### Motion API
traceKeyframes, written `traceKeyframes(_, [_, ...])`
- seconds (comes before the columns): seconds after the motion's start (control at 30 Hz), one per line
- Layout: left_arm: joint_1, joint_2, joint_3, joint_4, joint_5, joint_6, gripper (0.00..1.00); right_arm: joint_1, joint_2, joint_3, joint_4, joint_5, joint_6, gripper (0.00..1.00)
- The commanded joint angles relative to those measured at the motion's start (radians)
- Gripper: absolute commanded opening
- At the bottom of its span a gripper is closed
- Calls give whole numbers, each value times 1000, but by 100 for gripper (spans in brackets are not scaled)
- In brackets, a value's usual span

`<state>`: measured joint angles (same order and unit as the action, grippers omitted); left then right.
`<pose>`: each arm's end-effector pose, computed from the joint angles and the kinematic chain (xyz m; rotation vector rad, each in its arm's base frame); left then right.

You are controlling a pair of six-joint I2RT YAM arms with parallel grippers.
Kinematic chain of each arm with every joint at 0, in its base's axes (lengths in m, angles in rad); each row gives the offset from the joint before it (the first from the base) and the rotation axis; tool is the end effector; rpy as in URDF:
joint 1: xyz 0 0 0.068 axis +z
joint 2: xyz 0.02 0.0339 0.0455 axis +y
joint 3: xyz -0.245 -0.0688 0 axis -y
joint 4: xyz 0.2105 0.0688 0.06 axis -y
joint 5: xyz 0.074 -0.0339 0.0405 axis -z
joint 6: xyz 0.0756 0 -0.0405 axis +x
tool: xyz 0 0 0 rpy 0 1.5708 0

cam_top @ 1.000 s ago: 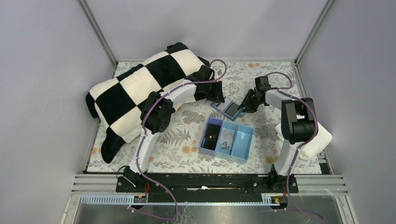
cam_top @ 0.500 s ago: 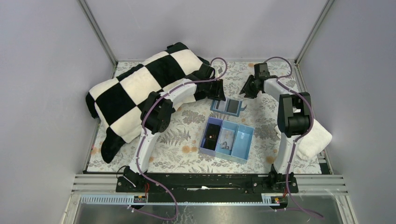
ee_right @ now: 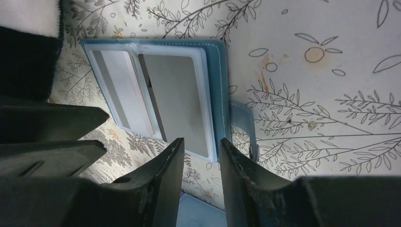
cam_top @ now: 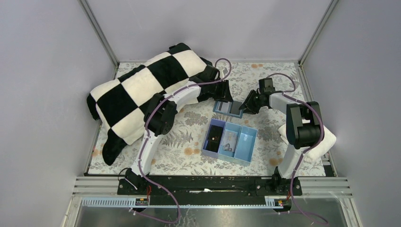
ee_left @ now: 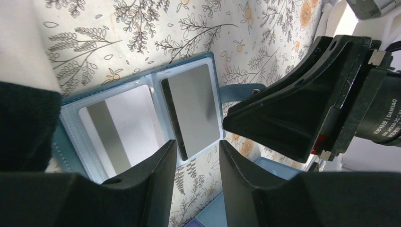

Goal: Take the credit cards out of the card holder
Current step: Remove the credit card from the card holder.

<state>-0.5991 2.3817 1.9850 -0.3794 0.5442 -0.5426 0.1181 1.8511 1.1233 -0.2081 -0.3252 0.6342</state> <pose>0.4023 -0.3221 0.1591 0.3647 2.5008 -1.1585 0.3658 0.0677 0.1364 0.5238 2.5293 0.7048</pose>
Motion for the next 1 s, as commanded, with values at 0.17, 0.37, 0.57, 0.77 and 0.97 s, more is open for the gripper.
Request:
traceKeyframes(0.17, [-6, 49, 11, 44, 49, -22, 43, 9, -37, -1, 66, -39, 16, 41])
traceKeyframes(0.37, [-7, 60, 0, 67, 47, -44, 43, 12, -36, 0, 87, -50, 22, 41])
traceKeyframes(0.57, [-5, 60, -9, 91, 56, -58, 43, 24, -18, 4, 98, -65, 30, 41])
traceKeyframes(0.77, [-5, 68, -1, 76, 54, -53, 43, 30, 6, 5, 88, -38, 19, 41])
traceKeyframes(0.97, [-5, 63, -7, 68, 46, -41, 43, 31, 24, -4, 78, -1, 6, 41])
